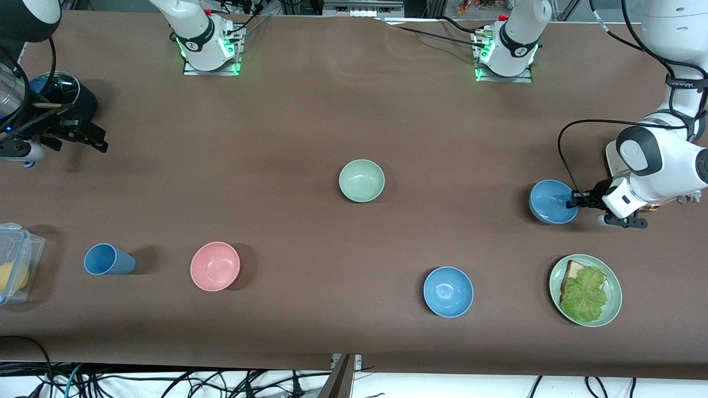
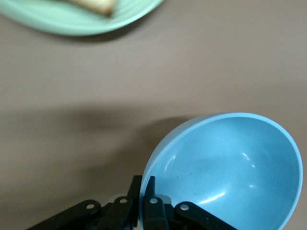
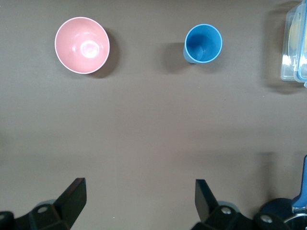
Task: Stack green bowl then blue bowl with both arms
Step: 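Grasp the light blue bowl rim with the left gripper, then carry the blue bowl with the left gripper onto the green bowl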
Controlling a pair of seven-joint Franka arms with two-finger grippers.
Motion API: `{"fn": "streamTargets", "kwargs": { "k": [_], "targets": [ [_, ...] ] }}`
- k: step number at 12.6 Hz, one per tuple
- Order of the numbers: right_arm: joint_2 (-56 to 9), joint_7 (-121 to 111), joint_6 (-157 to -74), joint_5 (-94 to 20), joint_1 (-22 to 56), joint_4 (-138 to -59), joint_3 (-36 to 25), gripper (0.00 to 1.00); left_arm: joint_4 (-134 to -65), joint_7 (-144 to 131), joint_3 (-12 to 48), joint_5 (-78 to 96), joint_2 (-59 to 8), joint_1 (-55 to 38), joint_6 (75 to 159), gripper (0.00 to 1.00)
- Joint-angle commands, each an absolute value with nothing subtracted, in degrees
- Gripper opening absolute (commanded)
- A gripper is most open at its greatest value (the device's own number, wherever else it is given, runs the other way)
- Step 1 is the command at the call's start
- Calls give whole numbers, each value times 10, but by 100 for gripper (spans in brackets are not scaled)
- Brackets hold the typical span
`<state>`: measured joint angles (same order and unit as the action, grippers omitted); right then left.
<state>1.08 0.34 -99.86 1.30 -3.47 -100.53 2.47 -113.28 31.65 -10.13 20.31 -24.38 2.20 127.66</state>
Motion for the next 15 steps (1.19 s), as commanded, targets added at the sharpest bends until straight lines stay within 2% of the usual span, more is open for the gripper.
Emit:
{"fn": "streamTargets", "kwargs": {
  "k": [1,5,10,15],
  "targets": [
    [11,-2,-996,4,-33,-1002,21,100,-1084,268,-95,214,-222,-56,1217,0],
    [11,-5,-995,4,-33,-1002,20,100,-1044,17,-41,217,-222,-173,1204,0],
    [11,-4,-994,4,-33,-1001,20,100,-1006,-115,-38,226,-261,-315,1213,0],
    [11,-2,-987,4,-33,-1001,20,100,-962,-177,-38,239,-319,-379,1218,0]
  ]
}}
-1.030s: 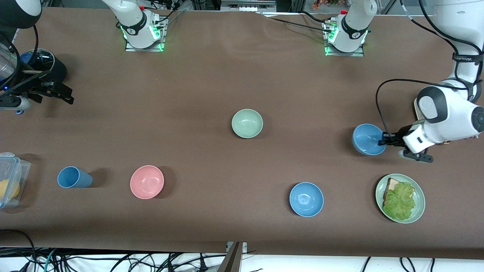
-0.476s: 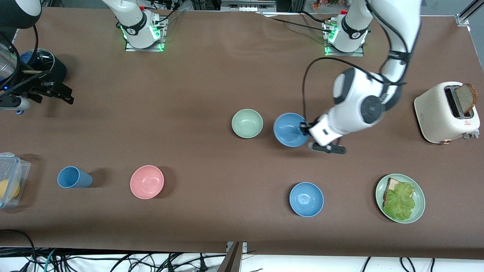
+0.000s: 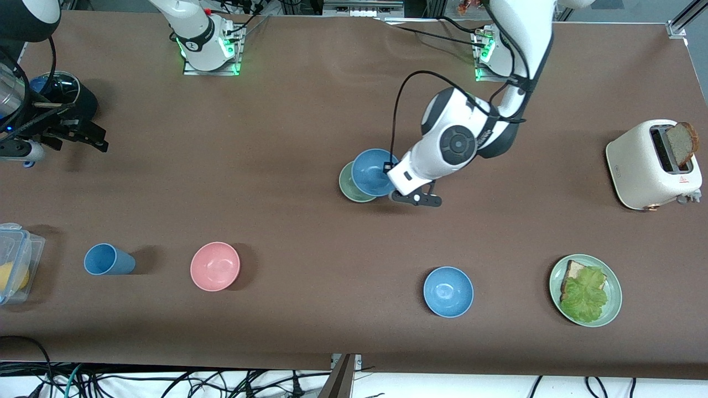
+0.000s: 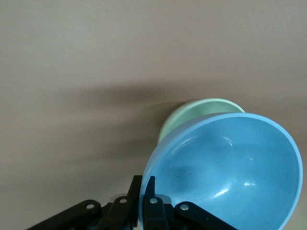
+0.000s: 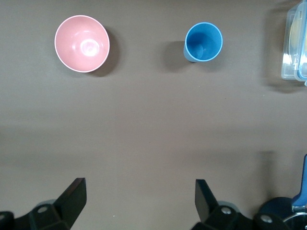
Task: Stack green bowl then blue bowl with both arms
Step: 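Carry the blue bowl with the left gripper onto the green bowl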
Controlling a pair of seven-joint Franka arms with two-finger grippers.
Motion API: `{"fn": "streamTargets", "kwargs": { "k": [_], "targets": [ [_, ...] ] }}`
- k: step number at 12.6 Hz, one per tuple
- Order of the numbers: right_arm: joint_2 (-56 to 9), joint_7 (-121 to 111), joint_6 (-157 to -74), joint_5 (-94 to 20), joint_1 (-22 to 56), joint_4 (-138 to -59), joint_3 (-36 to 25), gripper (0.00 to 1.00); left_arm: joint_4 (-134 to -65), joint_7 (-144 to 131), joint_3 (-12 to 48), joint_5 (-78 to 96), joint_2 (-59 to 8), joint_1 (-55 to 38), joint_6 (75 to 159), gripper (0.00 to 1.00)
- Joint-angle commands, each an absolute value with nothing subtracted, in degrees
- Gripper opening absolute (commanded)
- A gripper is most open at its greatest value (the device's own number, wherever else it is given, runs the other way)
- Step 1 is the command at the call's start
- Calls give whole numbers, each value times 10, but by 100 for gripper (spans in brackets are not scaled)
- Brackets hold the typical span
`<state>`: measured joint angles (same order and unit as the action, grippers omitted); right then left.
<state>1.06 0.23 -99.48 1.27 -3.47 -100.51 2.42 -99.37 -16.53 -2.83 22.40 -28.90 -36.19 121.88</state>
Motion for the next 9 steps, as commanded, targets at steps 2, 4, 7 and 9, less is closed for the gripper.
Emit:
{"fn": "streamTargets", "kwargs": {
  "k": [2,4,7,9],
  "targets": [
    [11,-3,-987,4,-33,-1001,21,100,-960,-177,-39,238,-333,-388,1248,0],
    [11,-2,-987,3,-33,-1001,21,100,-960,-177,-39,235,-340,-397,1249,0],
    [10,-2,-991,3,-33,-1001,21,100,-959,-175,-39,234,-344,-397,1249,26],
    [10,-3,-988,3,-33,-1001,21,100,-958,-177,-40,236,-341,-396,1249,86]
  ]
}}
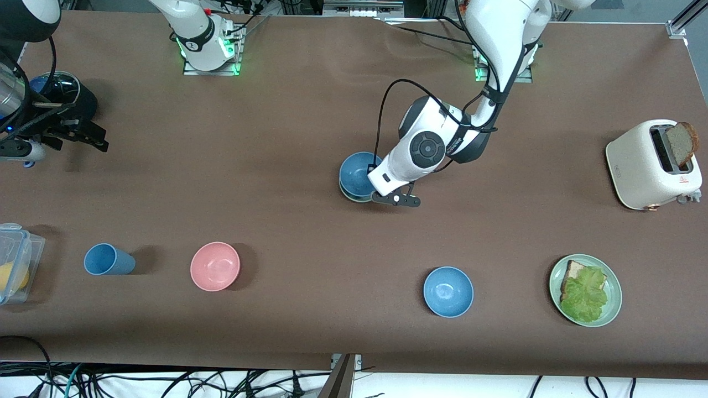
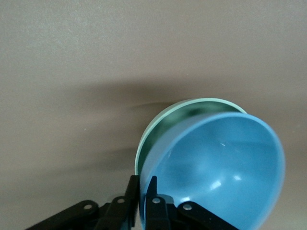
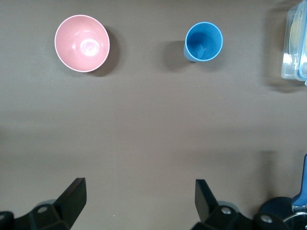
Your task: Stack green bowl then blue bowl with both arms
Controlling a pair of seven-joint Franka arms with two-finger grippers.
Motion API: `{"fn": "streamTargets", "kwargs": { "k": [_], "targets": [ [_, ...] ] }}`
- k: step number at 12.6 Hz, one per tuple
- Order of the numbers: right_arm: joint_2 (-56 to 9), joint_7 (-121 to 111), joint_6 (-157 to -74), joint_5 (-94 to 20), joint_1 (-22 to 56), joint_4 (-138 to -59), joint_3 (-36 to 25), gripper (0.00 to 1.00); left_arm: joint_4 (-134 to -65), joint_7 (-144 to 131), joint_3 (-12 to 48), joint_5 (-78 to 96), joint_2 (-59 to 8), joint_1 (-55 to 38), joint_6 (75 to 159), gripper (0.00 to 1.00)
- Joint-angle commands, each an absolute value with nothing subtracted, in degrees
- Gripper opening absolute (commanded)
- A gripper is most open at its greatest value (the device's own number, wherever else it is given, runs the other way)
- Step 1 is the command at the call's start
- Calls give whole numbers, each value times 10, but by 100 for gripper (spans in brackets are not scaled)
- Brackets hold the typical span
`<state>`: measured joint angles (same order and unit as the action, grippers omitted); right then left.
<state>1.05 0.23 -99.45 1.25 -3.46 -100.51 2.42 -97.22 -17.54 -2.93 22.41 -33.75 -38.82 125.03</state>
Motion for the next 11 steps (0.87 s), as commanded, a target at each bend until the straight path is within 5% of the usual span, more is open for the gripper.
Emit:
{"fn": "streamTargets", "kwargs": {
  "k": [1,7,11],
  "targets": [
    [10,-2,-988,3,-33,-1001,22,100,-955,-178,-40,240,-336,-396,1246,100],
    [10,-2,-989,3,-33,-1000,22,100,-815,-185,-118,229,-302,-378,1043,100],
    [9,-1,-988,2,-33,-1001,21,100,-813,-180,-141,161,-230,-319,995,100]
  ]
}}
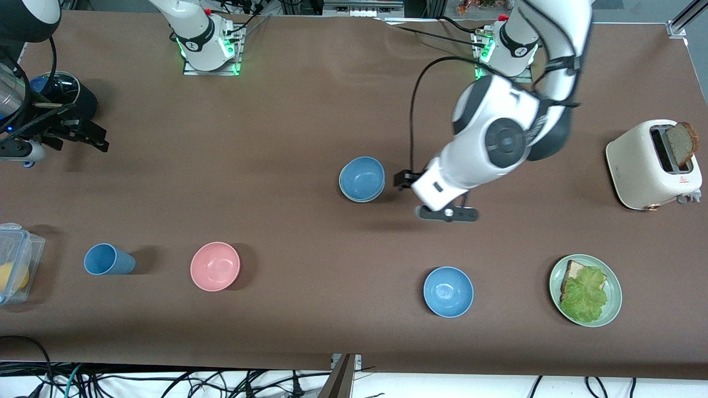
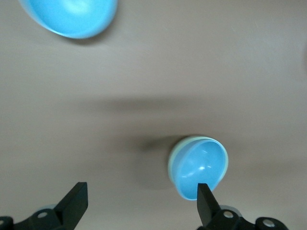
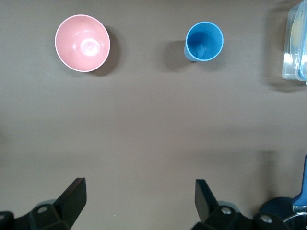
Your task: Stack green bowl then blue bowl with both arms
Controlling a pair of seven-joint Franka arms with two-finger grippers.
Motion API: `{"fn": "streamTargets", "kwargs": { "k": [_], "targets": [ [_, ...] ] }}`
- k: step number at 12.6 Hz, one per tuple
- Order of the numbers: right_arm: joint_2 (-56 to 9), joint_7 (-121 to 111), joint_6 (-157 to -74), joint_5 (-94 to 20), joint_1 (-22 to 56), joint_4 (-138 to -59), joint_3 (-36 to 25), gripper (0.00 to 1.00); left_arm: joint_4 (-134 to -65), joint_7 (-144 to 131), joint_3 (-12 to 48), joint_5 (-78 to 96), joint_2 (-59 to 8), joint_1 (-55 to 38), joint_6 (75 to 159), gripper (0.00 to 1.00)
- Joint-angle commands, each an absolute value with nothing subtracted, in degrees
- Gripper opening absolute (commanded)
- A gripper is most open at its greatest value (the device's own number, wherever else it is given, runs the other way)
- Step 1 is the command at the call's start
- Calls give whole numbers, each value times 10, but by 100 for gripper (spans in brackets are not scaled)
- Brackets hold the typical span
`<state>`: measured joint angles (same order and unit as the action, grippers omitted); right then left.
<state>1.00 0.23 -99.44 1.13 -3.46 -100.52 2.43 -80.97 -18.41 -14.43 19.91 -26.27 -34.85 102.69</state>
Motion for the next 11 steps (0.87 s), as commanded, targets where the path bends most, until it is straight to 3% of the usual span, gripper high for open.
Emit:
{"fn": "streamTargets", "kwargs": {
  "k": [1,4,7,9,11],
  "targets": [
    [10,-2,-988,2,-33,-1001,22,100,-813,-180,-141,143,-212,-299,979,100],
    [10,-1,-987,2,-33,-1001,22,100,-811,-171,-114,141,-172,-190,929,100],
    [9,-1,-990,1,-32,-1001,23,100,-812,-118,-39,96,-139,-76,883,100],
    [9,-1,-989,-5,-33,-1001,23,100,-813,-94,11,38,-121,-26,859,100],
    [8,-1,-988,-6,-33,-1001,23,100,-820,-59,20,28,-112,-10,852,100]
  ]
}}
